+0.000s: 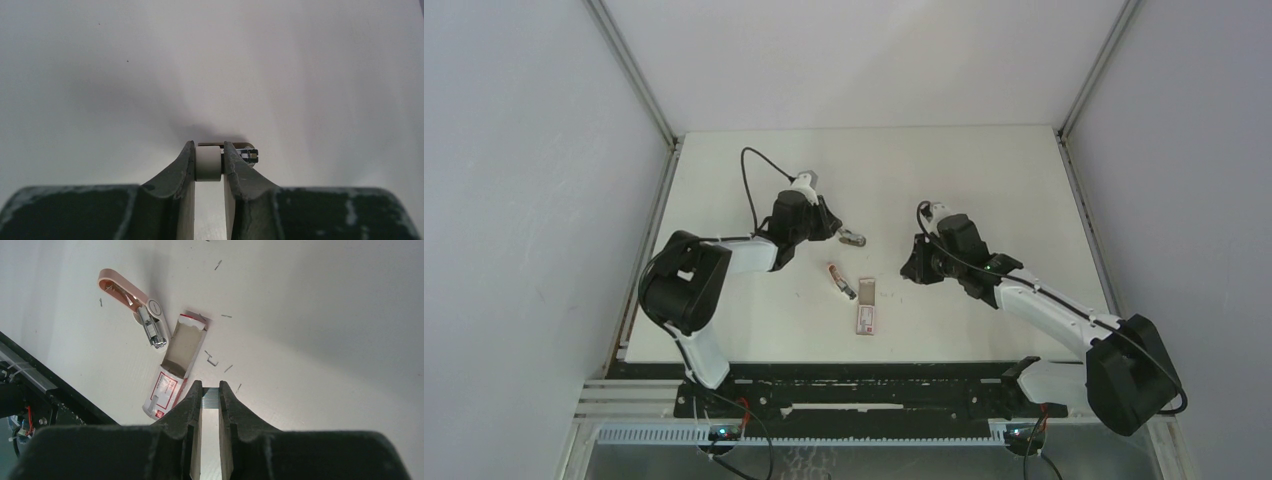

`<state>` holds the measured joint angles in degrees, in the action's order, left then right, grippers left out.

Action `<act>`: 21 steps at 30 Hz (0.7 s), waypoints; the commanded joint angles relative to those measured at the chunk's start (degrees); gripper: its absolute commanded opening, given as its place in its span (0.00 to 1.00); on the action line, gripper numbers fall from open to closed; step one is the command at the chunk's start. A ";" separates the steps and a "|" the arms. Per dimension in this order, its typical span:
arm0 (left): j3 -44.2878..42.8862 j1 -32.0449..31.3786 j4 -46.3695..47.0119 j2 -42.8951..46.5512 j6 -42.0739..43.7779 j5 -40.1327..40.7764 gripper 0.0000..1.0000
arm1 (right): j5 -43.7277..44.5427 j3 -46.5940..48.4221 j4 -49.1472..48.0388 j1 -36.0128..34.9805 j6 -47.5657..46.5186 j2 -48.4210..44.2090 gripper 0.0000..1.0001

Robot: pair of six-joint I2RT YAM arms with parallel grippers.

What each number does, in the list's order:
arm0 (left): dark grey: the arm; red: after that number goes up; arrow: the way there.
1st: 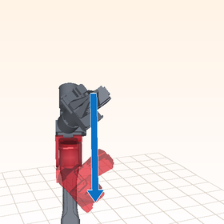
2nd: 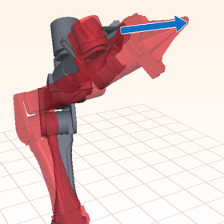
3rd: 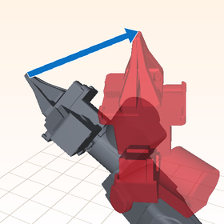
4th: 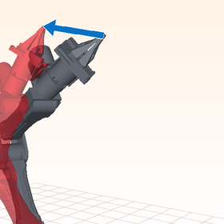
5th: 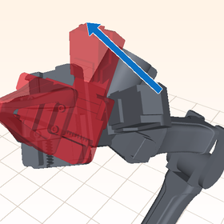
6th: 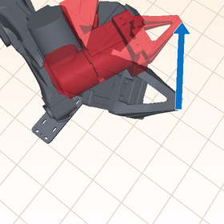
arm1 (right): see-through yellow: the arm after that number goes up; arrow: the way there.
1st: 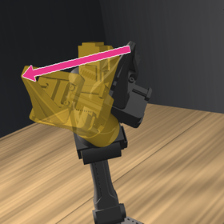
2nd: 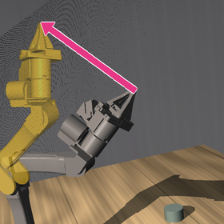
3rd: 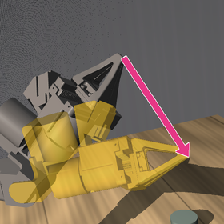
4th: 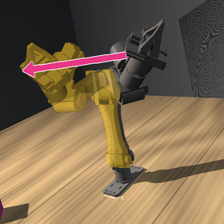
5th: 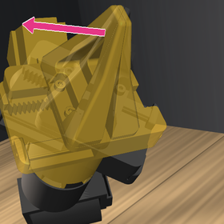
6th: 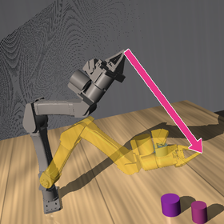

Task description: Load the staples into the stapler

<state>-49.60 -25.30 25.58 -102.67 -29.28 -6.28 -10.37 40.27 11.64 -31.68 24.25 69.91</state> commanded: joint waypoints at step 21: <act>-1.17 -13.49 -15.21 14.31 15.61 -26.86 0.00 | -3.93 -7.13 4.71 2.17 -5.60 -24.49 0.10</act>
<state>-51.42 -36.71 12.82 -90.56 -17.41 -26.48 -13.02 36.05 15.35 -28.95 21.32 48.82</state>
